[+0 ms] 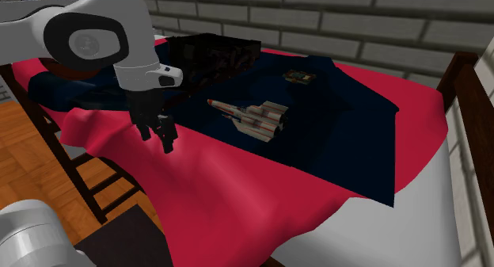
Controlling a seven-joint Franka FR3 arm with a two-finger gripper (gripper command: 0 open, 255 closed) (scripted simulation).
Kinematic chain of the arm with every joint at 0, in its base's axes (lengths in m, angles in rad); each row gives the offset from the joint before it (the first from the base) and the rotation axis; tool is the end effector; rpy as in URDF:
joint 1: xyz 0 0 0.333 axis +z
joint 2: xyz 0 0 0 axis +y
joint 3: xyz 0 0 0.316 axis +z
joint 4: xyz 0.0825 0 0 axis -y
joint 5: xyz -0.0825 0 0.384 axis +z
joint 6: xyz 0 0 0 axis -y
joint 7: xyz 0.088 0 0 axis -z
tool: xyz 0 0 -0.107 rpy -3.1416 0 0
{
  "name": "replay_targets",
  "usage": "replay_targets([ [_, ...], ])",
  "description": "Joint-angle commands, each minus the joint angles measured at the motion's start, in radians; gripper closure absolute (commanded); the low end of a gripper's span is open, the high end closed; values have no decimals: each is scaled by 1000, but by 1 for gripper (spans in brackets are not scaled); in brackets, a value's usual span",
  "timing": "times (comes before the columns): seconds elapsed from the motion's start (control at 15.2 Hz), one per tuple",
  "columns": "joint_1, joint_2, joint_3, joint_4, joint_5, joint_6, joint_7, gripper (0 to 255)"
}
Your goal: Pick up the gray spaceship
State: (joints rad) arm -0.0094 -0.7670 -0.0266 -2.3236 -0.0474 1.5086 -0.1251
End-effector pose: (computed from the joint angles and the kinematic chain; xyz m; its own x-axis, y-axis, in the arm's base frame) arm 0.3053 -0.0189 0.5945 0.9942 0.0943 -0.0514 0.0956 -0.9952 0.0227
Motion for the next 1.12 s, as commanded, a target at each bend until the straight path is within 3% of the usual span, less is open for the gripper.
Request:
replay_targets([
  [0.0, 0, 0, 0, 0, 0, 0, 0, 0],
  [0.53, -125, 262, 171, 196, 36, 126, 514, 0],
  [1.06, -240, 553, 276, 497, -55, 141, 1014, 0],
])
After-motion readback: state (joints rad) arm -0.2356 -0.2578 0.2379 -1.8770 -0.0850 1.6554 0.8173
